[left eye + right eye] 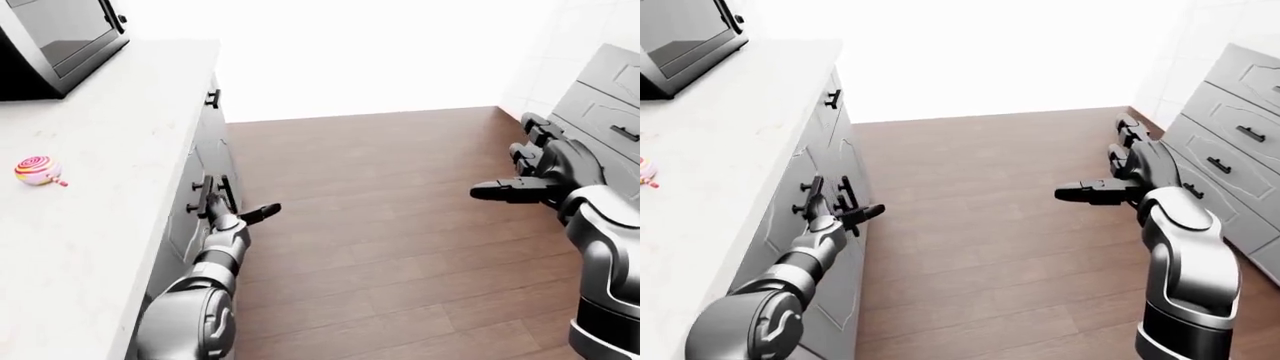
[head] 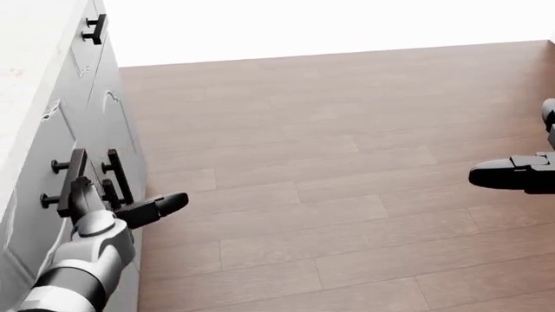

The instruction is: Close the right drawer.

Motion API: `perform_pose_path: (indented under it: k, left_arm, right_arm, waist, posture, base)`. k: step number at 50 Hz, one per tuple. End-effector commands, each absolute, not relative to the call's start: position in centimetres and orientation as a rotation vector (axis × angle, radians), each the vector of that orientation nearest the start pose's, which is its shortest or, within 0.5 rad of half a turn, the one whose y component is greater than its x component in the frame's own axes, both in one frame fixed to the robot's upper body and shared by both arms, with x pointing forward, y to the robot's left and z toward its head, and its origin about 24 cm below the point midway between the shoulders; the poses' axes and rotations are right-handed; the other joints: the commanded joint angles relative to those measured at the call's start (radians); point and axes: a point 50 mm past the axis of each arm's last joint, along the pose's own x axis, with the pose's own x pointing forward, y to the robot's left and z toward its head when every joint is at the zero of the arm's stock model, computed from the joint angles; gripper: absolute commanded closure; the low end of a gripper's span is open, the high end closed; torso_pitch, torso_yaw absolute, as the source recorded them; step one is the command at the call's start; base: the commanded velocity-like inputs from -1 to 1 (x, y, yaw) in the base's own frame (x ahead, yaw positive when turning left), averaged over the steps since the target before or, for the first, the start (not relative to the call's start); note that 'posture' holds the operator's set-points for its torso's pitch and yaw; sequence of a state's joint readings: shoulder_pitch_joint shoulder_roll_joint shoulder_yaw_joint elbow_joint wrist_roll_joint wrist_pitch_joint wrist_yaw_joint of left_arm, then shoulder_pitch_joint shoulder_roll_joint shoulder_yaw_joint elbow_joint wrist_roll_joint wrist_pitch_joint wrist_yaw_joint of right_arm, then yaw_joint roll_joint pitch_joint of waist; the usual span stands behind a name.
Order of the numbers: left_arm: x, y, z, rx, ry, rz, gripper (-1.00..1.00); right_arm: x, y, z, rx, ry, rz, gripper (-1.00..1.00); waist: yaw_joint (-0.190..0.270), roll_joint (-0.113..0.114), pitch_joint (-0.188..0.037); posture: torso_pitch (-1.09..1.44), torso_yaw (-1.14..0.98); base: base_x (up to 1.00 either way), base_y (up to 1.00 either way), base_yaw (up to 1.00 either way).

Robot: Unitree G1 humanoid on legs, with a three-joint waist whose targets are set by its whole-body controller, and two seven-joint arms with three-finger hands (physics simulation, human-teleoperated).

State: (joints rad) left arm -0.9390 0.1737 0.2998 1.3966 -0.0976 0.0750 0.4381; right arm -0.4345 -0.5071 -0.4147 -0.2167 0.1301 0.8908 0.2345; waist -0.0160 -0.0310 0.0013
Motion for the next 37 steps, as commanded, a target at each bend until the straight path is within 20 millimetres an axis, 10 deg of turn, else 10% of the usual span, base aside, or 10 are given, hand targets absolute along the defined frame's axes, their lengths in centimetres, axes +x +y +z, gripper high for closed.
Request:
perform_pose_path:
  k: [1,37]
  left_arm:
    - [37.8,21.1,5.2,-0.033,0.446,0.595,-1.00]
    - [37.1,24.5,5.5,-0.074,0.452,0.691,-1.00]
  right_arm:
    - [28.5,-28.8,20.6,-0.175,0.041,-0.175,-1.00]
    - [29.2,-28.4,20.8,-0.183,0.041,-0.167,-1.00]
  waist:
    - [0.007,-0.003,-0.024]
    - [0.002,0.007,-0.019]
  posture:
    - [0.00,0.00]
    - [0.00,0.00]
  base:
    - [0.00,0.00,0.00]
    - [0.00,0.00,0.00]
